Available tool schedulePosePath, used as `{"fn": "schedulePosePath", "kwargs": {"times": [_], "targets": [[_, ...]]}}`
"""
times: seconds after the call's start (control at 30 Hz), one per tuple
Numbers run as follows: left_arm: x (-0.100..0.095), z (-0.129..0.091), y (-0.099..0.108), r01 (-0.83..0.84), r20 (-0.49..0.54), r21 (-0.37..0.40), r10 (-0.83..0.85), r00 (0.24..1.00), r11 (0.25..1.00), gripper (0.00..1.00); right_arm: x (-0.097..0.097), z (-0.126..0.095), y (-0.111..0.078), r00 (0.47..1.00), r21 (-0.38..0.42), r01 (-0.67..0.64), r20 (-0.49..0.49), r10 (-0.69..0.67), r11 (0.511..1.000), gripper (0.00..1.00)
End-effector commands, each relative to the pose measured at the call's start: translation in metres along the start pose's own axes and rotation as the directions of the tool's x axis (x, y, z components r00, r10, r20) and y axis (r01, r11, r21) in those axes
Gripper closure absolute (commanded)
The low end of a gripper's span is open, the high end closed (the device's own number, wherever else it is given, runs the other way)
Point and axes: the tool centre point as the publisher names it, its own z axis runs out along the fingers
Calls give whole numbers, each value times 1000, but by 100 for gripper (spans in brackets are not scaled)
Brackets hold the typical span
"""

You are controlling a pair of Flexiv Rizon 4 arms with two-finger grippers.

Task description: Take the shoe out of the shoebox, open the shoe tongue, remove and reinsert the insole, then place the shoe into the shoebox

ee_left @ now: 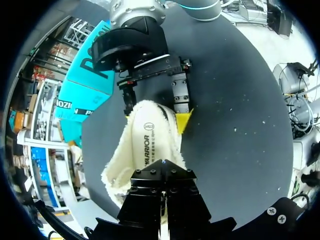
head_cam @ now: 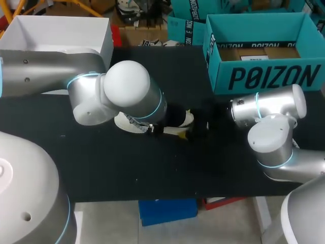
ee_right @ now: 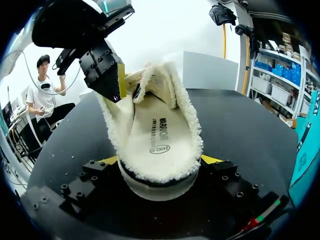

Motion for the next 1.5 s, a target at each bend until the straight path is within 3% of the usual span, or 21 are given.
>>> {"fn": "schedulePosePath", "kwargs": {"times": [0.03,0.4,1.5], "targets": [[-17,-2,3,-16,-148,41,22,989,999,100,-1,7,-3,1000,4,-3,3,3,1000,100],[-20,-14,-12,-26,-338,-39,11,941,999,100,-1,7,-3,1000,4,-3,3,3,1000,100],[-20,-14,-12,-26,-338,-39,11,941,999,100,-1,7,-3,1000,4,-3,3,3,1000,100]]}}
